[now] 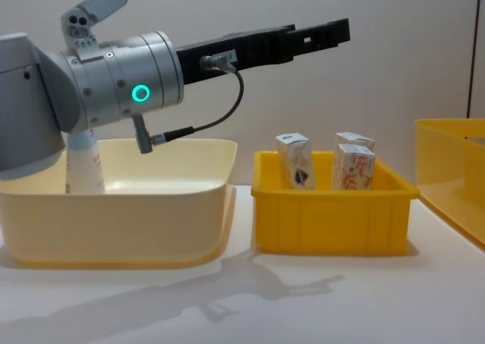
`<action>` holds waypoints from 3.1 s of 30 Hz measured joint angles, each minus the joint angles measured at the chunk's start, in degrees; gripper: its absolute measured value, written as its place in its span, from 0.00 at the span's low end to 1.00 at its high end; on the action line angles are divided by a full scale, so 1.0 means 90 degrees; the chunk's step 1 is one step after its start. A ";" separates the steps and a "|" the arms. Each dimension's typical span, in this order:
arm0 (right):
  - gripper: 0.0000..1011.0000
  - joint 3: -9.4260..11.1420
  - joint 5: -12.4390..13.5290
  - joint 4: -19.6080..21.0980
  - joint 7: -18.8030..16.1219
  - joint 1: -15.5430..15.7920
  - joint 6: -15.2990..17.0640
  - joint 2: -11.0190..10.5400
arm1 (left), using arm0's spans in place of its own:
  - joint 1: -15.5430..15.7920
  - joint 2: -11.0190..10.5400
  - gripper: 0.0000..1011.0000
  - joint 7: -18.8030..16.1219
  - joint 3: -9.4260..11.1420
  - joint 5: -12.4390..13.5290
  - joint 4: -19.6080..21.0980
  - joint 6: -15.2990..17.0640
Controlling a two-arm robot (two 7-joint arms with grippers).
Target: Bimanual collaborative sorting of washing and personal care products
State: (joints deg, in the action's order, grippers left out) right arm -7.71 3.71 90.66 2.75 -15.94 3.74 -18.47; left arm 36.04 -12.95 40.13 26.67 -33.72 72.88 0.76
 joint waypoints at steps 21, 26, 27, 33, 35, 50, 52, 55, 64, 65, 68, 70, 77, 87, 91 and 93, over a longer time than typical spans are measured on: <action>0.48 0.0456 -0.0055 0.0045 0.0295 0.0148 0.1257 0.0087 | 0.0000 0.0000 0.99 0.0000 0.0000 0.0000 0.0000 0.0000; 0.51 0.0481 -0.0037 0.0010 0.0280 0.0151 0.1365 0.0130 | 0.0000 0.0000 0.99 0.0000 0.0000 0.0000 0.0000 0.0000; 0.52 0.0483 -0.0035 0.0006 0.0278 0.0152 0.1378 0.0134 | 0.0000 0.0000 0.99 0.0000 0.0000 0.0000 0.0000 0.0000; 0.71 0.0499 -0.0025 -0.0015 0.0269 0.0155 0.1458 0.0164 | 0.0000 0.0000 0.99 0.0000 0.0000 0.0000 0.0000 0.0000; 0.78 0.0502 -0.0023 -0.0020 0.0265 0.0156 0.1469 0.0169 | 0.0000 0.0000 0.99 0.0000 0.0000 0.0000 0.0000 0.0000; 0.99 0.0518 -0.0013 -0.0040 0.0247 0.0156 0.1545 0.0199 | 0.0000 0.0000 0.99 0.0000 0.0000 0.0000 0.0000 0.0000; 0.99 0.0520 -0.0012 -0.0042 0.0245 0.0156 0.1548 0.0200 | 0.0000 0.0000 0.99 0.0000 0.0000 0.0000 0.0000 0.0000; 0.99 0.0521 -0.0012 -0.0042 0.0243 0.0156 0.1548 0.0204 | 0.0000 0.0000 0.99 0.0000 0.0000 0.0000 0.0000 0.0000; 0.99 0.0542 -0.0014 -0.0003 0.0202 0.0162 0.1300 0.0238 | 0.0000 0.0000 0.99 0.0000 0.0000 0.0000 0.0000 0.0000; 0.99 0.0547 -0.0014 0.0007 0.0194 0.0163 0.1259 0.0243 | 0.0000 0.0000 0.99 0.0000 0.0000 0.0000 0.0000 0.0000; 0.99 0.0571 -0.0003 0.0065 0.0173 0.0172 0.1097 0.0266 | 0.0000 0.0000 0.99 0.0000 0.0000 0.0000 0.0000 0.0000; 0.99 0.0594 0.0022 0.0114 0.0149 0.0182 0.0985 0.0283 | 0.0000 0.0000 0.99 0.0000 0.0000 0.0000 0.0000 0.0000; 0.99 0.0700 0.0185 0.0356 -0.0002 0.0235 0.0577 0.0338 | 0.0000 0.0000 0.99 0.0000 0.0000 0.0000 0.0000 0.0000; 0.99 0.0868 0.0625 0.0845 -0.0429 0.0386 0.0052 0.0411 | -0.0010 -0.0003 0.99 -0.0011 0.0000 0.0002 0.0002 0.0000; 0.99 0.0865 0.0637 0.0861 -0.0437 0.0403 0.0044 0.0411 | -0.0064 -0.0016 0.99 -0.0105 0.0000 0.0049 0.0052 0.0000; 0.99 0.0847 0.0645 0.0861 -0.0439 0.0422 0.0043 0.0405 | -0.0103 -0.0033 0.99 -0.0177 -0.0001 0.0090 0.0089 0.0000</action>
State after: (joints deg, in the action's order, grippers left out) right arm -0.09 9.51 98.41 -1.20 -12.14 4.13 -14.83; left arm 35.11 -13.24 38.54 26.66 -32.91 73.69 0.76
